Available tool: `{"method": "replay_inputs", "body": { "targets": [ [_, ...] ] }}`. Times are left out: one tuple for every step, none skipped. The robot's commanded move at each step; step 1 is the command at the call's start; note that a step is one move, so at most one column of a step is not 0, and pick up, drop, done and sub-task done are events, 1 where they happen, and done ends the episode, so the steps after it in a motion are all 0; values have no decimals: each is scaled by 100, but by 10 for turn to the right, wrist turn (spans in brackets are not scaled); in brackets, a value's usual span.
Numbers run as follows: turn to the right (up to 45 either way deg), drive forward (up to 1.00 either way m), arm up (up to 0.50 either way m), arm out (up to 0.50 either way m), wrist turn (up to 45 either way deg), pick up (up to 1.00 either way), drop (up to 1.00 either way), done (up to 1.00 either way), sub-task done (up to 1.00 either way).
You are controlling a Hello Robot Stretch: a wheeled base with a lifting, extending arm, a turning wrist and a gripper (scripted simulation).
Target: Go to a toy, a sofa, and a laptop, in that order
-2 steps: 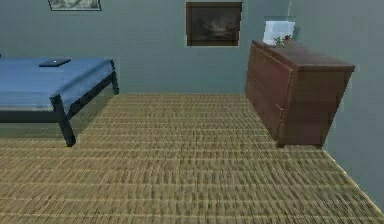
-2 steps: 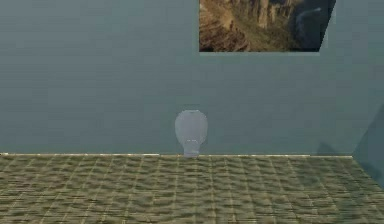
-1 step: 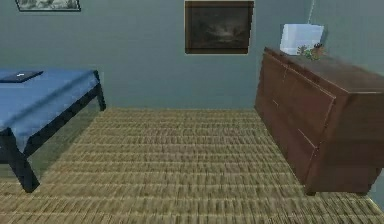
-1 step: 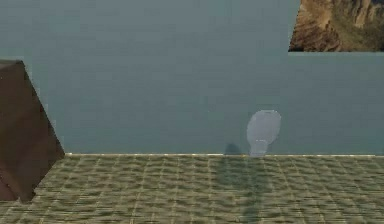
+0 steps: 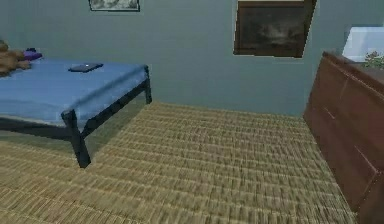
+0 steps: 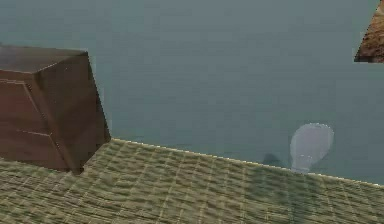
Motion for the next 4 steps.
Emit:
{"method": "replay_inputs", "body": {
  "targets": [
    [0, 5, 0, 0, 0, 0, 0, 0, 0],
    [-300, 0, 0, 0, 0, 0, 0, 0, 0],
    [0, 40, 0, 0, 0, 0, 0, 0, 0],
    [-300, 0, 0, 0, 0, 0, 0, 0, 0]
  ]
}}
